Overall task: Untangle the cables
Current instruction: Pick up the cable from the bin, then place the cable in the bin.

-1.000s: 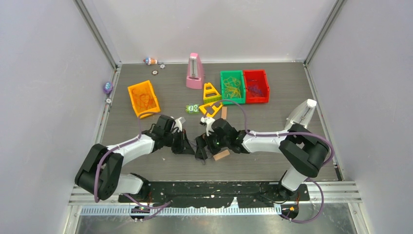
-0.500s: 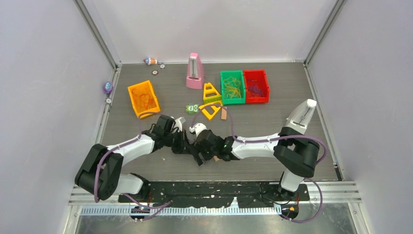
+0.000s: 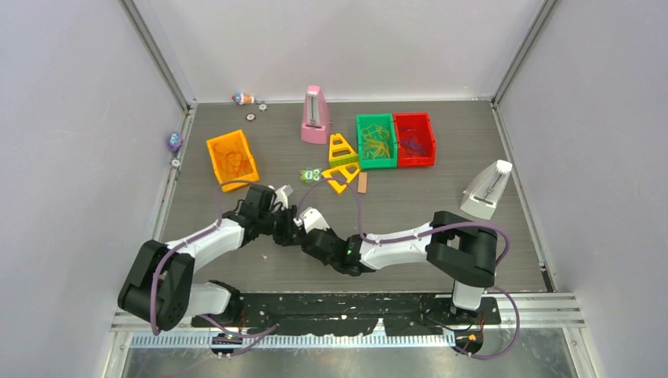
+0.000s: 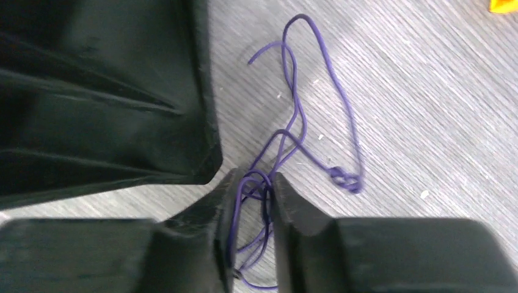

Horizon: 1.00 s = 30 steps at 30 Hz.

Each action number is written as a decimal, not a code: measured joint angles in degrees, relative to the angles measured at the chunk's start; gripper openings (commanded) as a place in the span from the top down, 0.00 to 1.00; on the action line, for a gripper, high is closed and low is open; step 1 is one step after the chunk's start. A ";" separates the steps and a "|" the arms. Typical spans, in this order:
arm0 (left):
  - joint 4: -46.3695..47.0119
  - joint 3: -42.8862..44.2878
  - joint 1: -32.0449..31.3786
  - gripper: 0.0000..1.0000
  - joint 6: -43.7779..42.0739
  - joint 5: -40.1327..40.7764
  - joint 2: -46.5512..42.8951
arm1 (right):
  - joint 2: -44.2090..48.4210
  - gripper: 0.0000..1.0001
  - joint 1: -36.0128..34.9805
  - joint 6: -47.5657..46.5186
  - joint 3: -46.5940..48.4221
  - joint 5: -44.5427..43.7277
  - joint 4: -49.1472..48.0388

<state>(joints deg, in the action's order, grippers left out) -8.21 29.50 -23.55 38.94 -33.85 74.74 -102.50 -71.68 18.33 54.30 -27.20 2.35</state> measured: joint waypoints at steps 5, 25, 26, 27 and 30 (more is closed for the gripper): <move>-1.44 -1.07 2.32 0.30 -0.66 -0.04 -4.17 | -0.28 0.95 0.04 -0.02 -0.26 -4.37 0.83; -17.53 -1.27 5.95 0.00 -4.92 19.08 -35.34 | 11.54 0.95 18.45 -0.70 -1.92 4.50 10.36; -17.79 -1.27 5.95 0.00 -4.96 19.65 -35.91 | 13.09 0.95 20.24 -1.11 -1.57 5.51 11.06; -18.03 -1.27 5.95 0.00 -5.01 20.09 -36.24 | 14.49 0.95 21.97 -1.75 -1.03 6.27 11.74; -18.45 -1.27 5.95 0.01 -5.14 20.41 -36.11 | 17.40 0.95 27.47 -3.78 1.75 8.04 13.64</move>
<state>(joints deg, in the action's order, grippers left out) -26.65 28.23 -17.61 33.80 -13.43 38.63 -85.10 -44.21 14.55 56.05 -19.16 15.99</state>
